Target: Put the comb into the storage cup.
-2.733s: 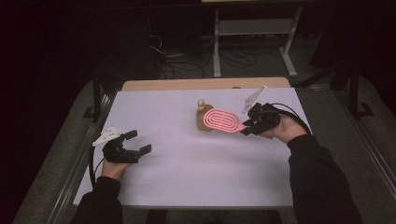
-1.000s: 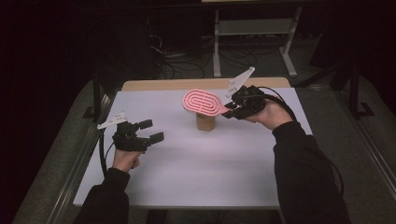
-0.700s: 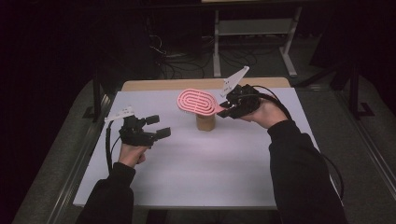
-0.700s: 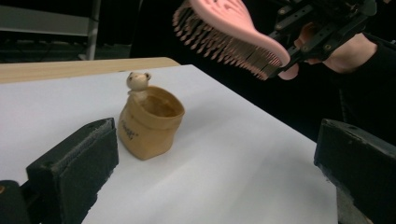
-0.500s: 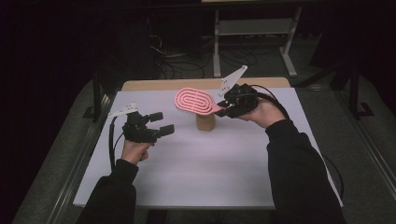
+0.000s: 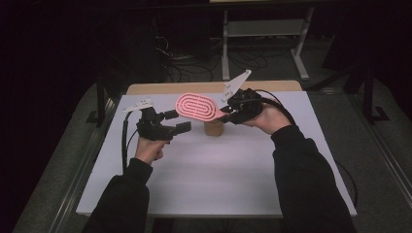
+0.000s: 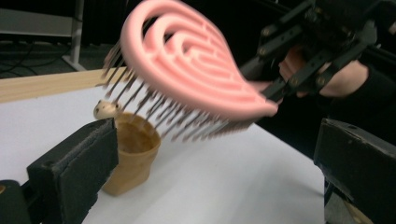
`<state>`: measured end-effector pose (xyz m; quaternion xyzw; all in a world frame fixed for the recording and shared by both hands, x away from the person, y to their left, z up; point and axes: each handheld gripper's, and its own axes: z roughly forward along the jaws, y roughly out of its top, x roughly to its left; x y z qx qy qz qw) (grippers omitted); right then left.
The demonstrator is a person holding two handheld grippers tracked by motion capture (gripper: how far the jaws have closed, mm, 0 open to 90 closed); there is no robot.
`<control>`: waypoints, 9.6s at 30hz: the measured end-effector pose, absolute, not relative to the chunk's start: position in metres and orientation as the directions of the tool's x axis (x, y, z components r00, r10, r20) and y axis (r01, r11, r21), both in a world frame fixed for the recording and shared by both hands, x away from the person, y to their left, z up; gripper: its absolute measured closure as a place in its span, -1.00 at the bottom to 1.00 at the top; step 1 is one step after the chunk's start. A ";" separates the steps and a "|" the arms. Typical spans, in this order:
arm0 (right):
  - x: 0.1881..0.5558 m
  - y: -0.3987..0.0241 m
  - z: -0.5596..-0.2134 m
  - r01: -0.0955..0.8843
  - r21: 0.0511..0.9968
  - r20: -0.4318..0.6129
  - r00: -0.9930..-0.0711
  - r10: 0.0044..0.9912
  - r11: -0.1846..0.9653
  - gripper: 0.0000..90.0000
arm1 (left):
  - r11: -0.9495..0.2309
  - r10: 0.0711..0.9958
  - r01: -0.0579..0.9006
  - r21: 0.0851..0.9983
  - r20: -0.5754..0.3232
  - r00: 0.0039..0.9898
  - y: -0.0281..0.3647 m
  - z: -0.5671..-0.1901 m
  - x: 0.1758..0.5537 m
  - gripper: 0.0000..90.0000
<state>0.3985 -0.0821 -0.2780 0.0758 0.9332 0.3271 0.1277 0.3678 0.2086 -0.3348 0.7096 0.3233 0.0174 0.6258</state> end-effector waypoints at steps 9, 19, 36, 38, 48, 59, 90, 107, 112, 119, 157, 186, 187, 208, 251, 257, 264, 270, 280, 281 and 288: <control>0.398 -0.074 -0.280 0.041 0.646 -0.196 -0.956 0.218 0.762 0.53 | 0.010 0.451 0.490 0.872 -0.441 0.776 0.201 -0.332 0.378 -0.97; 0.398 -0.070 -0.282 0.031 0.656 -0.225 -0.946 0.235 0.754 0.53 | 0.083 0.482 0.502 0.861 -0.475 0.736 0.200 -0.326 0.384 -0.67; 0.406 -0.060 -0.290 0.069 0.681 -0.215 -0.933 0.290 0.729 0.53 | 0.141 0.463 0.509 0.849 -0.511 0.724 0.201 -0.321 0.391 0.08; 0.406 -0.059 -0.290 0.076 0.685 -0.210 -0.932 0.296 0.724 0.53 | 0.150 0.446 0.514 0.844 -0.522 0.727 0.201 -0.319 0.391 0.16; 0.408 -0.058 -0.290 0.101 0.719 -0.186 -0.925 0.331 0.688 0.56 | 0.131 0.462 0.405 0.905 -0.418 0.782 0.192 -0.304 0.384 0.39; 0.413 -0.067 -0.292 0.159 0.760 -0.126 -0.915 0.383 0.630 0.31 | 0.085 0.473 0.385 0.919 -0.377 0.796 0.192 -0.299 0.394 0.40; 0.408 -0.145 -0.324 0.415 0.808 0.084 -0.784 0.615 0.419 -1.00 | 0.041 0.520 0.308 0.951 -0.284 0.806 0.199 -0.258 0.413 0.41; 0.382 -0.193 -0.354 0.443 0.829 0.125 -0.741 0.659 0.341 -1.00 | 0.008 0.537 0.285 0.959 -0.244 0.807 0.195 -0.250 0.431 0.41; 0.374 -0.201 -0.362 0.444 0.833 0.134 -0.740 0.659 0.329 -1.00 | -0.028 0.535 0.263 0.964 -0.208 0.819 0.191 -0.251 0.432 0.41; 0.361 -0.214 -0.373 0.451 0.842 0.158 -0.732 0.663 0.297 -1.00 | -0.039 0.539 0.267 0.963 -0.205 0.817 0.186 -0.255 0.436 0.41; 0.327 -0.245 -0.402 0.459 0.855 0.172 -0.691 0.702 0.242 -1.00 | -0.140 0.554 0.291 0.946 -0.169 0.815 0.168 -0.283 0.440 0.41; 0.320 -0.248 -0.410 0.448 0.862 0.160 -0.686 0.710 0.238 -1.00 | -0.153 0.569 0.339 0.928 -0.198 0.798 0.156 -0.316 0.451 0.41; 0.320 -0.249 -0.410 0.447 0.862 0.160 -0.686 0.710 0.238 -1.00 | -0.152 0.568 0.341 0.928 -0.201 0.798 0.156 -0.318 0.452 0.41; 0.319 -0.252 -0.412 0.455 0.862 0.182 -0.687 0.704 0.222 -1.00 | -0.124 0.590 0.390 0.912 -0.248 0.768 0.153 -0.338 0.463 0.41; 0.319 -0.251 -0.412 0.431 0.872 0.141 -0.675 0.724 0.232 -1.00 | -0.124 0.626 0.399 0.909 -0.240 0.742 0.197 -0.352 0.444 0.10; 0.319 -0.250 -0.412 0.433 0.871 0.143 -0.677 0.722 0.234 -1.00 | -0.141 0.620 0.402 0.905 -0.236 0.748 0.200 -0.351 0.443 -0.14; 0.319 -0.250 -0.413 0.435 0.870 0.145 -0.676 0.722 0.233 -1.00 | -0.162 0.607 0.400 0.902 -0.228 0.761 0.207 -0.351 0.439 -0.40; 0.319 -0.250 -0.413 0.434 0.870 0.142 -0.677 0.722 0.236 -1.00 | -0.165 0.606 0.396 0.903 -0.224 0.763 0.216 -0.352 0.434 -0.68; 0.319 -0.248 -0.413 0.436 0.867 0.140 -0.678 0.721 0.241 -1.00 | -0.194 0.586 0.364 0.911 -0.190 0.788 0.227 -0.351 0.423 -1.00; 0.319 -0.248 -0.413 0.437 0.867 0.141 -0.678 0.722 0.241 -1.00 | -0.196 0.586 0.355 0.914 -0.181 0.790 0.227 -0.351 0.422 -1.00; 0.319 -0.248 -0.413 0.435 0.868 0.138 -0.677 0.723 0.241 -1.00 | -0.228 0.579 0.331 0.916 -0.146 0.802 0.232 -0.349 0.414 -1.00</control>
